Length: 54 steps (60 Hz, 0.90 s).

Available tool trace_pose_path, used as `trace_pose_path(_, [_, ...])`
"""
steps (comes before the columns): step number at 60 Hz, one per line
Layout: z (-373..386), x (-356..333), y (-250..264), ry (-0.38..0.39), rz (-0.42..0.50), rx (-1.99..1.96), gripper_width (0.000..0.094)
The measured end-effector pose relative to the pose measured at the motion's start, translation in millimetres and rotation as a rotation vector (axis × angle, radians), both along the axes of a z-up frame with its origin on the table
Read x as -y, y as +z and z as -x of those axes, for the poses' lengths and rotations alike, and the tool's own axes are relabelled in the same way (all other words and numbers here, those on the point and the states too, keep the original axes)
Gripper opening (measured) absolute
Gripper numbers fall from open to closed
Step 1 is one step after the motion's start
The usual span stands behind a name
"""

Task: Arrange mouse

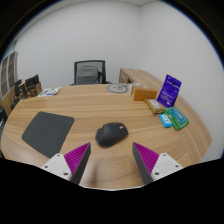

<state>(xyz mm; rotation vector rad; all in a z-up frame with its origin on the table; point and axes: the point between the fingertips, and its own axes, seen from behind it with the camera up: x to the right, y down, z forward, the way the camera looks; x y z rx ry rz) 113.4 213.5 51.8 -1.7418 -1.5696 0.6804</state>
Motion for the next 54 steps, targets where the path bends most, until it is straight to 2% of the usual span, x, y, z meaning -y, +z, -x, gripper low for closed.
trace_pose_path(29, [65, 2, -54, 0.012, 0.075, 0.067, 0.0862])
trace_pose_path(54, [120, 0, -57, 0.027, 0.044, 0.068, 0.0869])
